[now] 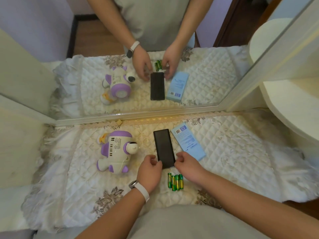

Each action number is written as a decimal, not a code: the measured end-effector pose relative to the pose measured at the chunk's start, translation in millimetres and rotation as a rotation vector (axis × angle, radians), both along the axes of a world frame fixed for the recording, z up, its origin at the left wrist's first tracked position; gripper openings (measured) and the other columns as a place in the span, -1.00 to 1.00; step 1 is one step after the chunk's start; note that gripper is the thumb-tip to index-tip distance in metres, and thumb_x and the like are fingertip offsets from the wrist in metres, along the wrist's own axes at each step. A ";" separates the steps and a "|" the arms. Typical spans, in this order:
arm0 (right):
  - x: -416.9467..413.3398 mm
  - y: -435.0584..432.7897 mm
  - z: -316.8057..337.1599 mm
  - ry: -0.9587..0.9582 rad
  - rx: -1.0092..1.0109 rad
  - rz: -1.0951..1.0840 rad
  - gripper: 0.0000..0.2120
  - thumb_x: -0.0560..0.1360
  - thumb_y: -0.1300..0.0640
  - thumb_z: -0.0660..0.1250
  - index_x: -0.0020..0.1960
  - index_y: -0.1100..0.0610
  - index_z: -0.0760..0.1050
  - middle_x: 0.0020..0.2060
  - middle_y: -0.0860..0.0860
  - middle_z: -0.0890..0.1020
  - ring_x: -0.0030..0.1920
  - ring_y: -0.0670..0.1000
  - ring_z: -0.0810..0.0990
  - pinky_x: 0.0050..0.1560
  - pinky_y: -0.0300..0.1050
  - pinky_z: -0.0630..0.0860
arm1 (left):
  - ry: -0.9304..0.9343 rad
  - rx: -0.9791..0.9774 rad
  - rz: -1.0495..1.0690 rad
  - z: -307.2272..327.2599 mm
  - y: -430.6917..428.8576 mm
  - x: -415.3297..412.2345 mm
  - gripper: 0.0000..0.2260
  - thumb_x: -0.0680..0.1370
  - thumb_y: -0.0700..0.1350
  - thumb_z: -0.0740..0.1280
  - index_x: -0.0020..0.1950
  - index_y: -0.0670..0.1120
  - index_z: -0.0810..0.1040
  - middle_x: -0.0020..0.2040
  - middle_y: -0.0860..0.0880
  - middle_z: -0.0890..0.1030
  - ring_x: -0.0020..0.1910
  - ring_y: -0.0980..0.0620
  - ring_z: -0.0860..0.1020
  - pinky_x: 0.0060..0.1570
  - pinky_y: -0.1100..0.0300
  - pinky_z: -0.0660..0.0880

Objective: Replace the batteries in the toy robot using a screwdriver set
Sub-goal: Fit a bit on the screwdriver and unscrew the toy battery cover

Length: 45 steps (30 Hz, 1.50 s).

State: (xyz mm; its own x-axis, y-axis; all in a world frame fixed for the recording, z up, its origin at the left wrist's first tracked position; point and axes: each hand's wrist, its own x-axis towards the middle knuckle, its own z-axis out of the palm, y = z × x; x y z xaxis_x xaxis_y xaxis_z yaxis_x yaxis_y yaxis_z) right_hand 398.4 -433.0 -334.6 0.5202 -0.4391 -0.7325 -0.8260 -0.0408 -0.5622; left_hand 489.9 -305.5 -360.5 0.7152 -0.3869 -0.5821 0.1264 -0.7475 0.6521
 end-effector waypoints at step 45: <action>27.4 8.5 158.8 -0.660 0.137 0.002 -0.69 0.55 0.35 0.29 0.20 0.05 0.53 -0.01 -0.02 0.71 0.04 -0.02 0.67 0.03 -0.11 0.60 | 0.162 -0.849 0.278 162.4 -4.4 35.9 -0.81 0.55 -0.28 0.35 0.14 -0.11 0.57 0.01 -0.06 0.71 0.03 -0.03 0.66 0.04 0.09 0.58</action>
State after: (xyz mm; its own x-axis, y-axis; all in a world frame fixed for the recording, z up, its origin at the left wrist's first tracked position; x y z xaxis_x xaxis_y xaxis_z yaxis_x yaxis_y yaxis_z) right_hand 425.9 -424.4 -175.8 0.8787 -0.3633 -0.3097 -0.3076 0.0653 -0.9493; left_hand 525.8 -309.9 -198.1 0.7812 -0.5573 -0.2813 0.3682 0.0474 0.9285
